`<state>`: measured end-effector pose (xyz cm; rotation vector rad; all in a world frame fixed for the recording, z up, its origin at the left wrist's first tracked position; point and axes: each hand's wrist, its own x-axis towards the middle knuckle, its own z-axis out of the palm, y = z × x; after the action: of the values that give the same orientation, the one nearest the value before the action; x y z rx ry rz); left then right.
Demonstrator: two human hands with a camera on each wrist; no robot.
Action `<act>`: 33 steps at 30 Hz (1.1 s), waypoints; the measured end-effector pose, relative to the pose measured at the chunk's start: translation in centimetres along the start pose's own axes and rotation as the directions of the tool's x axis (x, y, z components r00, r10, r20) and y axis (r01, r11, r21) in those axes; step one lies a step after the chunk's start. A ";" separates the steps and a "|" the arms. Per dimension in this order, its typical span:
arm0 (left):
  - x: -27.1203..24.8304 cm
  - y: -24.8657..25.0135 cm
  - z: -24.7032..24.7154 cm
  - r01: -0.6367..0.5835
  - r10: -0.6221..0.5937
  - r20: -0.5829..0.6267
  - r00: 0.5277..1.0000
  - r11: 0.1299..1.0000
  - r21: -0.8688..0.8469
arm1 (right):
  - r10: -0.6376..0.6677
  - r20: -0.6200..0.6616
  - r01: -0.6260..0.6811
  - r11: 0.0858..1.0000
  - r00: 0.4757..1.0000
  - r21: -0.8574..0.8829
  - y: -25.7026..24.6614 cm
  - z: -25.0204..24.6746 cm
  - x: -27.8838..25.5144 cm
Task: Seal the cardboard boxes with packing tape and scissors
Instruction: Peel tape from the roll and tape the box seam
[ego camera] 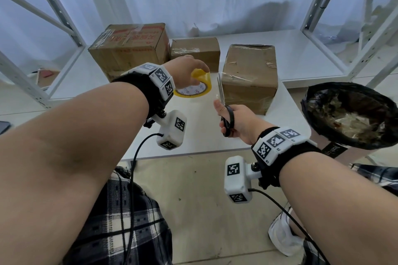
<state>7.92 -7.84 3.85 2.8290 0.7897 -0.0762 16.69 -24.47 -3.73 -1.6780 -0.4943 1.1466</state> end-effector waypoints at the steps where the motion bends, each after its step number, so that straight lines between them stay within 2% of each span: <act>1: 0.0 0.0 0.0 -0.001 0.001 0.002 1.000 1.000 -0.001 | -0.005 0.003 0.005 1.000 1.000 0.011 0.0 0.0 0.1; 12: -0.2 0.0 -0.3 0.005 -0.006 0.019 1.000 0.999 0.033 | -0.070 0.016 0.070 0.997 0.997 0.028 0.2 0.0 0.0; 19: -0.1 0.7 0.4 0.044 -0.063 0.103 0.993 0.984 0.173 | -0.109 0.014 0.110 0.985 0.994 -0.136 0.2 -0.8 -0.4; 21: 0.1 1.0 0.5 0.087 -0.102 0.100 0.990 0.986 0.145 | -0.124 0.025 0.126 0.976 0.992 -0.177 0.3 -1.2 -0.6; 25: 0.2 1.8 0.0 0.117 -0.112 0.096 0.989 0.992 -0.040 | -0.111 0.042 0.117 0.976 0.993 -0.186 0.7 -1.5 -0.6; 33: 0.5 2.2 0.5 0.125 -0.118 0.112 0.987 0.991 -0.053 | -0.118 0.054 0.126 0.976 0.992 -0.177 1.2 -1.8 -0.4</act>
<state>9.49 -9.58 3.74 2.6925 0.9231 -0.2189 17.77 -26.19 -4.52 -1.7531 -0.7372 1.0761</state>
